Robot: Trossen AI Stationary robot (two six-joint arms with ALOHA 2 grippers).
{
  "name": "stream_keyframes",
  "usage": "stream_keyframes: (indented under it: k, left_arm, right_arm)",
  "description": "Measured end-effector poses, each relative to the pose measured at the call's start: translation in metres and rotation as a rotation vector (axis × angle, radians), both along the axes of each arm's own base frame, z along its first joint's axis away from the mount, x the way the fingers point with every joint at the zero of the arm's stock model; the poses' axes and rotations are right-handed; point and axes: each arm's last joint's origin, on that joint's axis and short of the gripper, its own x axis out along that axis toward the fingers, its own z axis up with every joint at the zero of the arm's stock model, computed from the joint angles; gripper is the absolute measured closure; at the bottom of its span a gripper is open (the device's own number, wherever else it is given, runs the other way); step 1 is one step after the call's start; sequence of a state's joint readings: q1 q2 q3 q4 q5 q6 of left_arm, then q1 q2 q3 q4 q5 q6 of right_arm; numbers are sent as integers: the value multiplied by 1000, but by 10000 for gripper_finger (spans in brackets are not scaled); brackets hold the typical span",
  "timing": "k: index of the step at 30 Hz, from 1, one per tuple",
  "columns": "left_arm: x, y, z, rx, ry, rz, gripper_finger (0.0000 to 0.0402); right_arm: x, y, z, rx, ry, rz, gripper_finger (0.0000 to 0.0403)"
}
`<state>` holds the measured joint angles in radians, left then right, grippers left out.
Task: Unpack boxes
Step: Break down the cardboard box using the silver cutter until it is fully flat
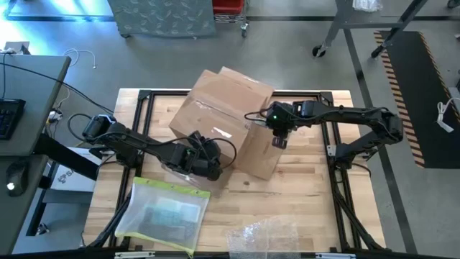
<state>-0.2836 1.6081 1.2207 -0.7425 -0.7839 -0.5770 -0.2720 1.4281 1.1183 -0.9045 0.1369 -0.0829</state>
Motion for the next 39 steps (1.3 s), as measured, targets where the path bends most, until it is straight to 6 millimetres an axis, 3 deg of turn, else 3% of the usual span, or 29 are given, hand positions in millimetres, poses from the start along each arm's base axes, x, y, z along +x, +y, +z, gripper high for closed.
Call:
stream_keyframes:
  k: [7,13,16,21,25,32,35,39]
  left_arm:
    - [-8,-25,8,-68,-72,-28,147]
    - [-5,-48,44,-47,-109,-178,147]
    - [3,-42,64,-42,-121,-245,147]
    - [30,-6,79,39,-148,-415,147]
    - [47,45,85,93,-158,-541,147]
    - [58,148,71,2,-116,-687,147]
    - [64,176,59,-25,-52,-747,147]
    - [78,195,36,-76,44,-808,145]
  right_arm:
    - [-4,-10,4,-50,-16,-72,310]
    - [-19,-8,22,-158,-41,-92,310]
    - [-28,-4,34,-171,-85,-67,310]
    - [-37,13,41,-151,-148,63,310]
    - [-41,27,29,-105,-172,115,310]
    - [-49,44,0,-42,-150,78,310]
    - [-49,47,-2,-31,-154,58,310]
    - [-48,45,-1,-30,-184,9,310]
